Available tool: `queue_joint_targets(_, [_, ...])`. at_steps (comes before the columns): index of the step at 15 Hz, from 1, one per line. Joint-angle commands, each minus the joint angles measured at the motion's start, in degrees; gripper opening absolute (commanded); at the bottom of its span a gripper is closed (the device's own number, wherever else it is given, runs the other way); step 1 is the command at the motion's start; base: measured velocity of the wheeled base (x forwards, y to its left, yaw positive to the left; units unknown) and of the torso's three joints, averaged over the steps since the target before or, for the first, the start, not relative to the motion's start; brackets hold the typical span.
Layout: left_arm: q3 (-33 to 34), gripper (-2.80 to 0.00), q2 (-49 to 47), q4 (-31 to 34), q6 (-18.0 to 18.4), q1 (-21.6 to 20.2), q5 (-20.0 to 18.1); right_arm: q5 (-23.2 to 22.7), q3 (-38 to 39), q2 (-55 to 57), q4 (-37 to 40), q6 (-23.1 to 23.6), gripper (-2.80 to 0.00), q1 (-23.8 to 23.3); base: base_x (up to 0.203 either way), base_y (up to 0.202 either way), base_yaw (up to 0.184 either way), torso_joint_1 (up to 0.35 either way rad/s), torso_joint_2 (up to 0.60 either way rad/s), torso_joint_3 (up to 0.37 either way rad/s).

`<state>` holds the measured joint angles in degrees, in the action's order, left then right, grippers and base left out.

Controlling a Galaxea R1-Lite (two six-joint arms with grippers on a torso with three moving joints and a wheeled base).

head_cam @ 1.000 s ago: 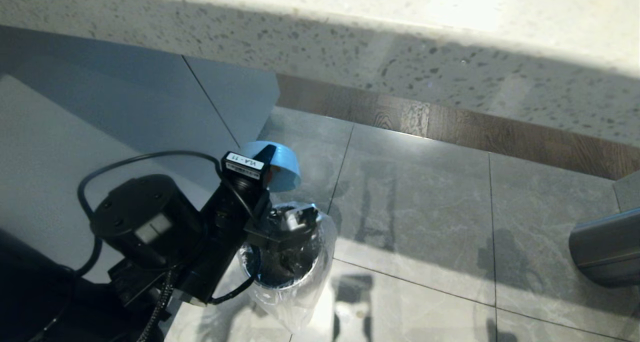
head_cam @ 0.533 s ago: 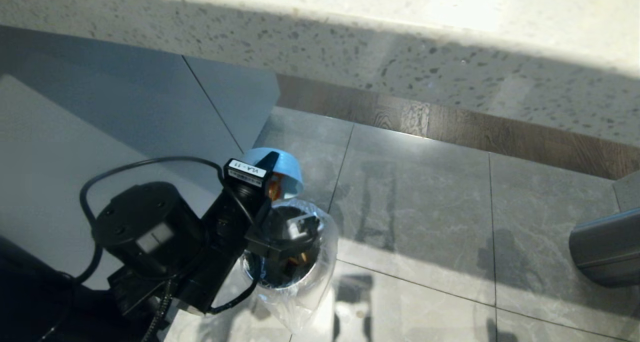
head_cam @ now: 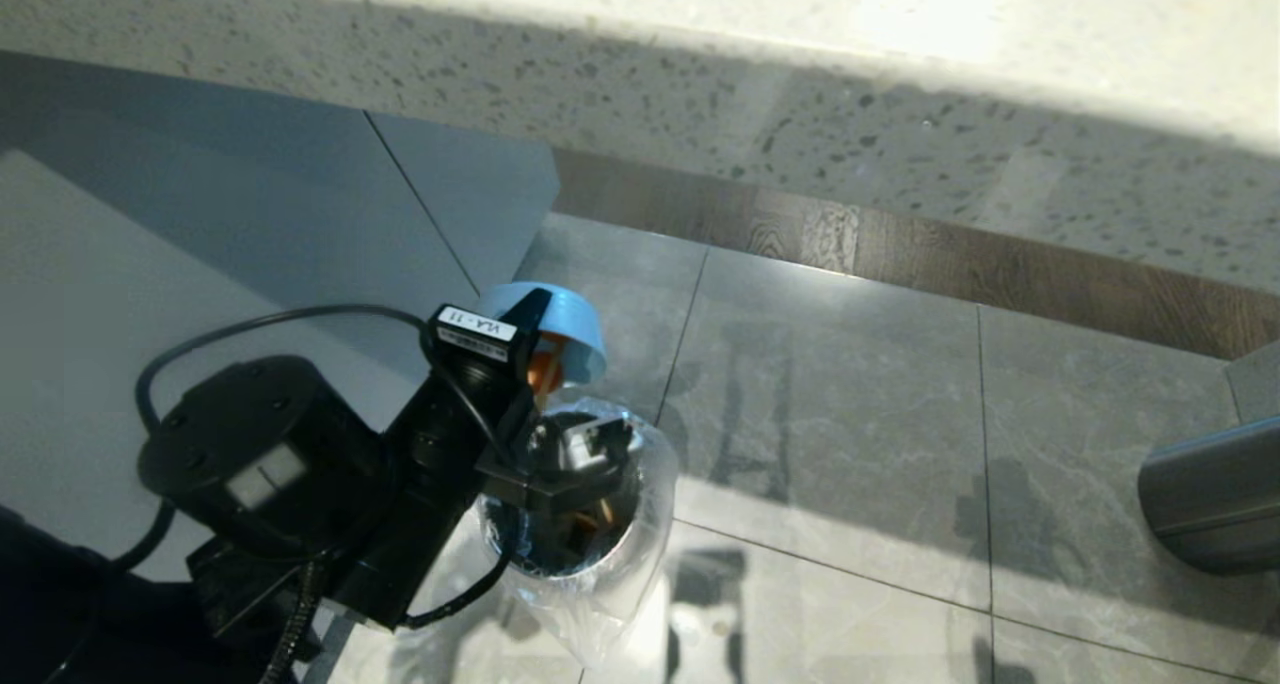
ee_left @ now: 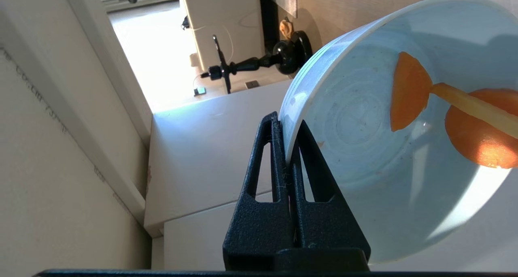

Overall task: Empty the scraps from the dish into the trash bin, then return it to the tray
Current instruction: Pour the leftover food from the bowl into the trash can

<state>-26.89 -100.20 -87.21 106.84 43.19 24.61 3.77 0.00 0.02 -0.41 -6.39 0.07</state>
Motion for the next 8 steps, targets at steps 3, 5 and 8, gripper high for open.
queue_joint_targets(3, [0.09, -2.8, 1.83, -2.74, 1.71, 0.31, 0.02, 0.01, 0.0, -0.02, -0.03, -0.03, -2.8, 0.01, 0.0, 0.0, 0.0, 0.0, 0.0, 0.0])
queue_joint_targets(5, [0.13, -2.8, 2.1, -2.74, 3.46, 0.7, -0.13, 0.01, 0.0, -0.02, -0.03, -0.03, -2.8, 0.01, 0.0, 0.0, 0.0, 0.0, 0.0, 0.0])
queue_joint_targets(8, [-1.63, -2.8, 3.53, -2.74, 6.05, 1.03, -0.33, 0.01, 0.0, -0.01, -0.03, -0.03, -2.8, 0.01, 0.0, 0.0, 0.0, 0.0, 0.0, 0.0])
